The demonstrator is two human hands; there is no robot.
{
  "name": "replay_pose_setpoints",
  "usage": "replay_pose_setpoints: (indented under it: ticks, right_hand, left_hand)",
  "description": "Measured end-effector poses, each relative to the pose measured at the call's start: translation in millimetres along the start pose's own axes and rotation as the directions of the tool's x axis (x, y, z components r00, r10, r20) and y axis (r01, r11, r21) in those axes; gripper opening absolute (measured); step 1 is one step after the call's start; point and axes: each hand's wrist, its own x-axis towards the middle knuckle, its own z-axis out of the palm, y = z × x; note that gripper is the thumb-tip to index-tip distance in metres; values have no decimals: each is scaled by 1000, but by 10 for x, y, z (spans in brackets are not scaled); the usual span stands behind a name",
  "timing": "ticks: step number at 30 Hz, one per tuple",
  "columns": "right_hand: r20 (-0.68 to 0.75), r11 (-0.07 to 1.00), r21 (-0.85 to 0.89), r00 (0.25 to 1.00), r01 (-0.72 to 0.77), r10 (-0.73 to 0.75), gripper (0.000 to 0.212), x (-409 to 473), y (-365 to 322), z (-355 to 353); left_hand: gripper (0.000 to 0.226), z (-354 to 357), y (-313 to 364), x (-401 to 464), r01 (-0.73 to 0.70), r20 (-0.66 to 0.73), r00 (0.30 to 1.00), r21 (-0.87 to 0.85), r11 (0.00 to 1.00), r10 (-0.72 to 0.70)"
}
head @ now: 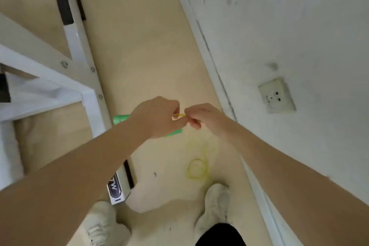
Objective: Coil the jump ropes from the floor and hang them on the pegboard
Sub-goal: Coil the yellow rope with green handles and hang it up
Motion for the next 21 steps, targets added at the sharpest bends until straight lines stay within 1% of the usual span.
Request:
replay_pose_setpoints:
  ticks: [1,2,3,4,5,6,7,8,10,12,14,16,17,18,19,20,21]
  right_hand:
    - [24,1000,21,1000,9,-9,30,-175,-150,-96]
    - [30,1000,21,999,10,-10,21,-326,-302,-185]
    - [22,1000,5,1000,1,-1,14,-463,-434,-250]
    - [-1,999,-38,1000,-25,25,9,-586,-534,-293]
    - [-37,995,-81,998,-56,53,7,-700,-610,-315]
    - [-97,989,-120,993,-84,73,11,-818,-690,-317]
    - [-157,986,-133,984,-102,81,15,-938,-774,-304]
    - [-219,986,-120,972,-114,86,17,-1086,-859,-285]
    - [-333,987,-81,937,-139,104,20,-1477,-1021,-234]
    - [-409,990,-31,906,-134,110,26,-1938,-1229,-170]
    - [-439,991,-12,891,-137,118,30,-2439,-1458,-43]
    - [-464,976,-114,879,-184,111,32,-2900,-1719,75]
    - [-488,960,-188,868,-208,93,32,-3108,-1847,105]
    - [-527,933,-266,847,-241,69,32,-3315,-1971,124]
    - [-579,906,-325,815,-271,36,32,-3514,-2085,138]
    - [-630,894,-344,776,-288,8,34,-3708,-2187,150]
    - [-671,901,-321,741,-291,1,38,-3894,-2262,171]
  left_hand:
    - [40,-155,68,-147,0,-62,998,19,1000,1]
    - [44,-308,130,-279,-20,-128,992,-36,999,15]
    - [46,-445,185,-404,-51,-192,981,-150,987,22]
    - [45,-565,248,-534,-96,-248,969,-302,948,19]
    - [42,-669,313,-659,-146,-281,960,-471,870,9]
    - [37,-764,377,-781,-195,-294,956,-621,759,5]
    - [33,-850,443,-906,-217,-268,963,-720,659,26]
    - [29,-930,506,-1049,-218,-209,974,-772,597,85]
    - [26,-1075,648,-1337,-181,-68,973,-821,542,222]
    - [25,-1221,817,-1613,-115,28,963,-859,499,270]
    - [24,-1342,1017,-1914,-28,131,941,-889,457,312]
    - [12,-1457,1231,-2255,-48,160,911,-875,482,381]
    - [14,-1529,1328,-2427,-86,172,885,-854,513,434]
    - [23,-1596,1411,-2612,-118,182,861,-836,535,474]
    - [30,-1659,1485,-2788,-128,184,848,-839,529,498]
    - [33,-1735,1553,-2949,-119,171,837,-870,478,519]
    - [33,-1806,1619,-3101,-86,146,826,-922,378,545]
